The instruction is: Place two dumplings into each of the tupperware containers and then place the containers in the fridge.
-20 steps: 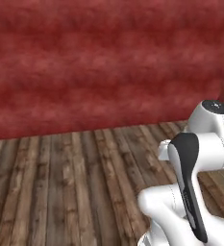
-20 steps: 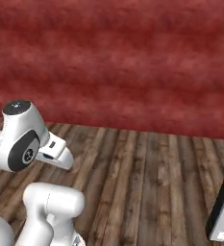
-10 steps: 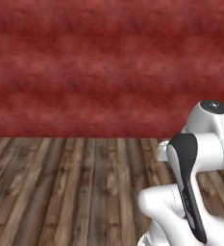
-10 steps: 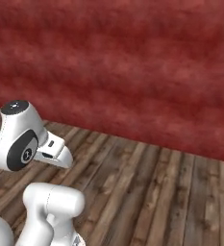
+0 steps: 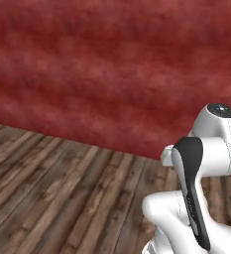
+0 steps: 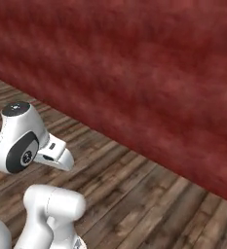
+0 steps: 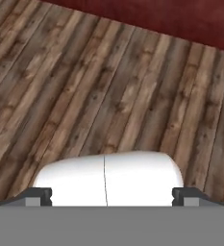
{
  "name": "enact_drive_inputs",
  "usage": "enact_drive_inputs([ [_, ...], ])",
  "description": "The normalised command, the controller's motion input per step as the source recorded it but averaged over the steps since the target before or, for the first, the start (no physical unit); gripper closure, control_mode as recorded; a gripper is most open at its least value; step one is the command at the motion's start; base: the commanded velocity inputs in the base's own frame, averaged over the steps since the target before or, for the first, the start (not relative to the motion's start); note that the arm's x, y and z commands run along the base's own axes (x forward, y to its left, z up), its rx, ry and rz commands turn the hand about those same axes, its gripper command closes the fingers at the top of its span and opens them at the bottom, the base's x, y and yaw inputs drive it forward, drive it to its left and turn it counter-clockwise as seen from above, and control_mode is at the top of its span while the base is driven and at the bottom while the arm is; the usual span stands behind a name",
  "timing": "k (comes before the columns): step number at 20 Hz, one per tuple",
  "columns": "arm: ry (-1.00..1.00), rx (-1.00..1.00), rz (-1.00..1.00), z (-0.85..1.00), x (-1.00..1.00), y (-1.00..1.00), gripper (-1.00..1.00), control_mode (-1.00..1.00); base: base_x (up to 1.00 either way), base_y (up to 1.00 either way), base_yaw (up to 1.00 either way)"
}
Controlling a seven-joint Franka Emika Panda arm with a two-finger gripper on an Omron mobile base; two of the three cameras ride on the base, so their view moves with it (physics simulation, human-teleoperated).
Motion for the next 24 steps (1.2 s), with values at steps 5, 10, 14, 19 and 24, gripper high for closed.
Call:
enact_drive_inputs([
  [5, 0.0, 0.0, 0.0, 0.0, 0.0, 0.0, -1.0, 1.0, 0.78, -0.14, 0.84],
  [10, 0.0, 0.0, 0.0, 0.0, 0.0, 0.0, -1.0, 1.0, 0.69, -0.11, 0.86],
  [14, 0.0, 0.0, 0.0, 0.0, 0.0, 0.0, -1.0, 1.0, 0.76, -0.11, 0.84],
  [19, 0.0, 0.0, 0.0, 0.0, 0.0, 0.0, -1.0, 1.0, 1.0, -0.52, 0.44],
  [24, 0.0, 0.0, 0.0, 0.0, 0.0, 0.0, -1.0, 1.0, 1.0, -0.81, 0.18],
])
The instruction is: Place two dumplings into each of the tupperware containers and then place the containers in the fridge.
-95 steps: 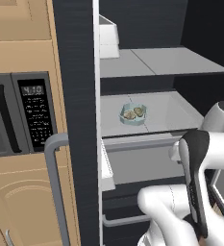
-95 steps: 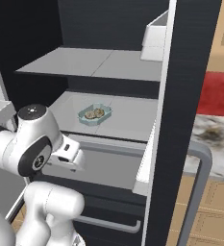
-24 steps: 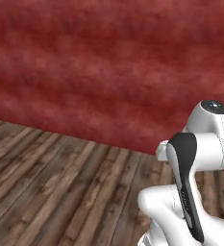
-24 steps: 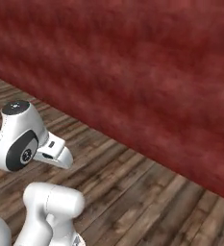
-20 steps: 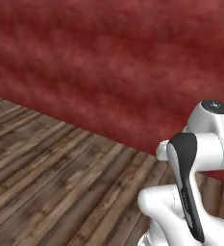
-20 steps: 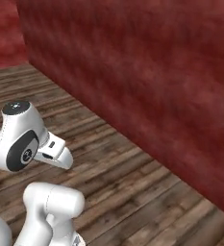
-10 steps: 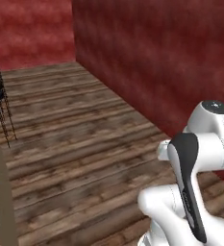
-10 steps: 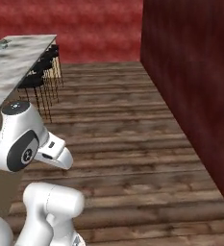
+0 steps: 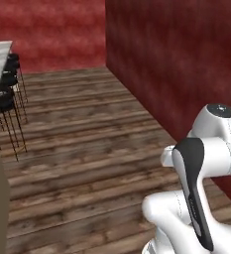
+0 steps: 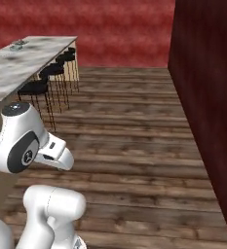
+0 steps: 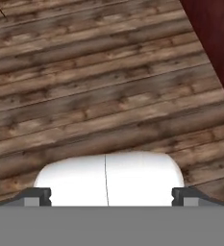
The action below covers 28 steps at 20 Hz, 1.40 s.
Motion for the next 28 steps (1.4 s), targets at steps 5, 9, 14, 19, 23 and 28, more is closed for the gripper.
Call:
enact_drive_inputs([
  [5, 0.0, 0.0, 0.0, 0.0, 0.0, 0.0, -1.0, 1.0, 1.0, -0.72, 0.15],
  [9, 0.0, 0.0, 0.0, 0.0, 0.0, 0.0, -1.0, 1.0, 1.0, -0.56, 0.16],
  [14, 0.0, 0.0, 0.0, 0.0, 0.0, 0.0, -1.0, 1.0, 1.0, -0.39, 0.18],
  [19, 0.0, 0.0, 0.0, 0.0, 0.0, 0.0, -1.0, 1.0, 1.0, -0.18, 0.19],
  [23, 0.0, 0.0, 0.0, 0.0, 0.0, 0.0, -1.0, 1.0, 1.0, -0.26, 0.17],
  [28, 0.0, 0.0, 0.0, 0.0, 0.0, 0.0, -1.0, 1.0, 1.0, -0.34, 0.03],
])
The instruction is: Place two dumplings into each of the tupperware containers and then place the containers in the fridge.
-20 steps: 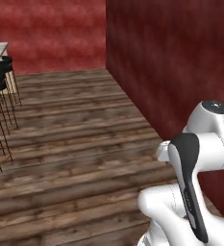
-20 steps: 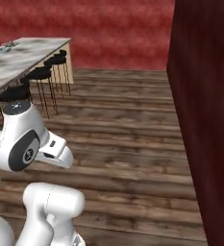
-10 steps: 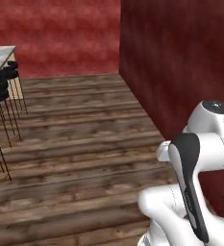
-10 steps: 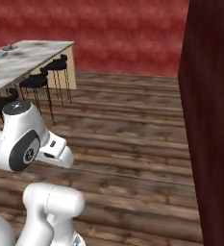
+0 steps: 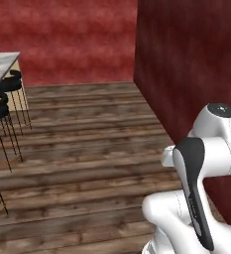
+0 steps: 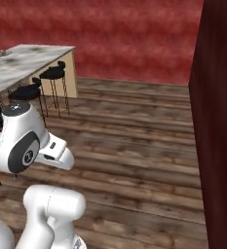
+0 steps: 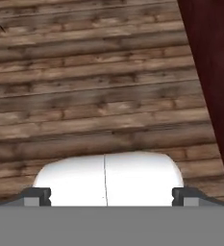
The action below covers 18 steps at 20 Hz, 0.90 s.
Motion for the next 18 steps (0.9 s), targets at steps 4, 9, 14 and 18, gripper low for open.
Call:
enact_drive_inputs([
  [4, 0.0, 0.0, 0.0, 0.0, 0.0, 0.0, -1.0, 1.0, 1.0, -0.29, -0.02],
  [9, 0.0, 0.0, 0.0, 0.0, 0.0, 0.0, -1.0, 1.0, 1.0, -0.24, -0.01],
  [14, 0.0, 0.0, 0.0, 0.0, 0.0, 0.0, -1.0, 1.0, 1.0, -0.31, 0.0],
  [18, 0.0, 0.0, 0.0, 0.0, 0.0, 0.0, -1.0, 1.0, 1.0, -0.65, 0.0],
])
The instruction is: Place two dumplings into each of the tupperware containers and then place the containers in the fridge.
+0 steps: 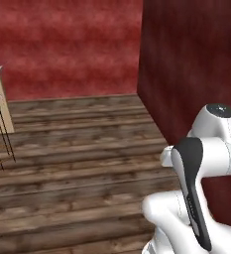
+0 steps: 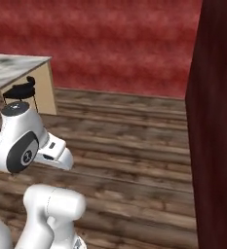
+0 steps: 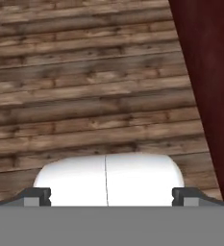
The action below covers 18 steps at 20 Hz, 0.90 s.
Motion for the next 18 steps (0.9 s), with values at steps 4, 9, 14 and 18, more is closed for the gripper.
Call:
enact_drive_inputs([
  [4, 0.0, 0.0, 0.0, 0.0, 0.0, 0.0, -1.0, 1.0, 1.0, -0.54, 0.0],
  [9, 0.0, 0.0, 0.0, 0.0, 0.0, 0.0, -1.0, 1.0, 1.0, -0.15, 0.01],
  [14, 0.0, 0.0, 0.0, 0.0, 0.0, 0.0, -1.0, 1.0, 1.0, 0.06, 0.1],
  [18, 0.0, 0.0, 0.0, 0.0, 0.0, 0.0, -1.0, 1.0, 1.0, 0.01, 0.18],
])
